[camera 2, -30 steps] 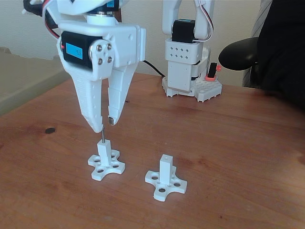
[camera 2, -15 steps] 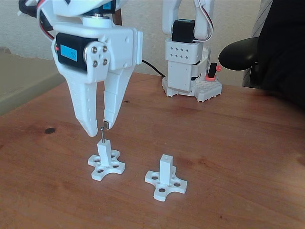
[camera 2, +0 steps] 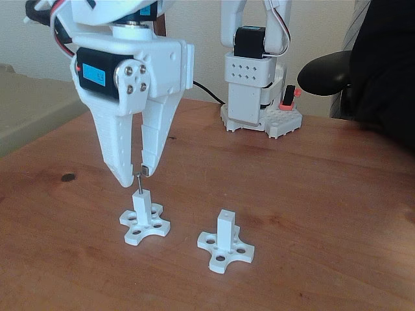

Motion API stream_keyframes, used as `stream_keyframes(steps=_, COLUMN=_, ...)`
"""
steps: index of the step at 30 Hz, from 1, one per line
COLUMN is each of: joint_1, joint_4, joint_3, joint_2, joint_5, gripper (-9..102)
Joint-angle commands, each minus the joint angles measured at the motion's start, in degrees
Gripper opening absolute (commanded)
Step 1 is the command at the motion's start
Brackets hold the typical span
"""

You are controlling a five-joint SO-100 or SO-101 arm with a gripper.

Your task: Grab the screw and set it in the hole.

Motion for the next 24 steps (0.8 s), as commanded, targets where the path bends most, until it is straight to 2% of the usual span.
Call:
stream_keyframes(steps=1, joint_1=0.2, joint_4=-0.8, joint_3=-5.1, joint_2=0.5, joint_5=-0.2, gripper=8)
stream_keyframes(steps=24, joint_1=1.0, joint_4=-2.1, joint_3=-4.7, joint_2=-0.1, joint_5=-0.5, gripper=5)
